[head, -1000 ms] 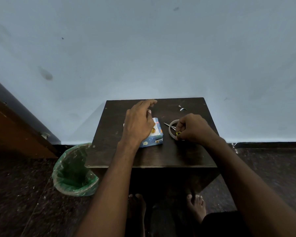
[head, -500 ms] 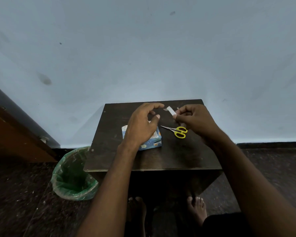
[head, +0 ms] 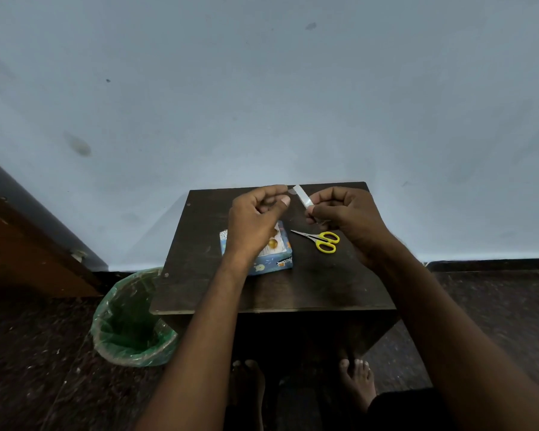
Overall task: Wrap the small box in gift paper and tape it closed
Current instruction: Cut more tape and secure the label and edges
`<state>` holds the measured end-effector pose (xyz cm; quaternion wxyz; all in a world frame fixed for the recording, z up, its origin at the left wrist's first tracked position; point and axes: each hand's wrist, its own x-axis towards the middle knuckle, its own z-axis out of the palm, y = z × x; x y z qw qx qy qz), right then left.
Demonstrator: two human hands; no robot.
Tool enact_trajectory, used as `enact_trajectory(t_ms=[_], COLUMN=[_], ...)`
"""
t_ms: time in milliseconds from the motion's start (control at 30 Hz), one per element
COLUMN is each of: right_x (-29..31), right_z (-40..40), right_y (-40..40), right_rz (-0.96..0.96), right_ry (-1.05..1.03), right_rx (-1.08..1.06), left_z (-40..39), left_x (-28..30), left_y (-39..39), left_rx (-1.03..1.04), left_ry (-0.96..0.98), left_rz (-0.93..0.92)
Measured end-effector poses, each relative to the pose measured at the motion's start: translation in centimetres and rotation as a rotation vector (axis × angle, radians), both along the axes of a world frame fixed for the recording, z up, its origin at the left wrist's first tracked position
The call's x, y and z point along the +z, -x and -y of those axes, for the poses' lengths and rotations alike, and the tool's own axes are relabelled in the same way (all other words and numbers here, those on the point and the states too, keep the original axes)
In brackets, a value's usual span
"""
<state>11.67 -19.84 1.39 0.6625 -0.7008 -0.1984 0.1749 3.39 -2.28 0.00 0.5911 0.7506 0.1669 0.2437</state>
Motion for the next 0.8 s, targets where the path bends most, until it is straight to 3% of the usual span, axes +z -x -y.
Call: enact_trajectory(t_ms=[200, 300, 433, 567, 633, 800], right_x=[-0.7, -1.1, -1.2, -1.0, -0.8, -1.3], right_z=[-1.2, -1.6, -2.0, -1.9, -1.6, -1.3], right_y=[1.0, 1.1, 1.6, 1.6, 1.0, 0.5], right_rz=[0.198, 0.321, 0.453, 0.701, 0.78, 0.702], right_ry=[0.061, 0.157, 0.243, 0.201, 0.242, 0.268], right_rx=[-0.048, -0.027, -0.023, -0.253, -0.261, -0.138], left_z=[0.8, 1.1, 1.1, 0.7, 0.6, 0.8], left_x=[1.0, 1.4, 1.5, 1.3, 1.4, 1.4], left_y=[0.2, 0.4, 0.7, 0.7, 0.8, 0.7], left_rx=[0.044, 0.064, 0.069, 0.043, -0.006, -0.082], left_ry=[0.403, 0.5, 0.408, 0.213, 0.166, 0.17], left_rz=[-0.027, -0.044, -0.038, -0.049, -0.046, -0.002])
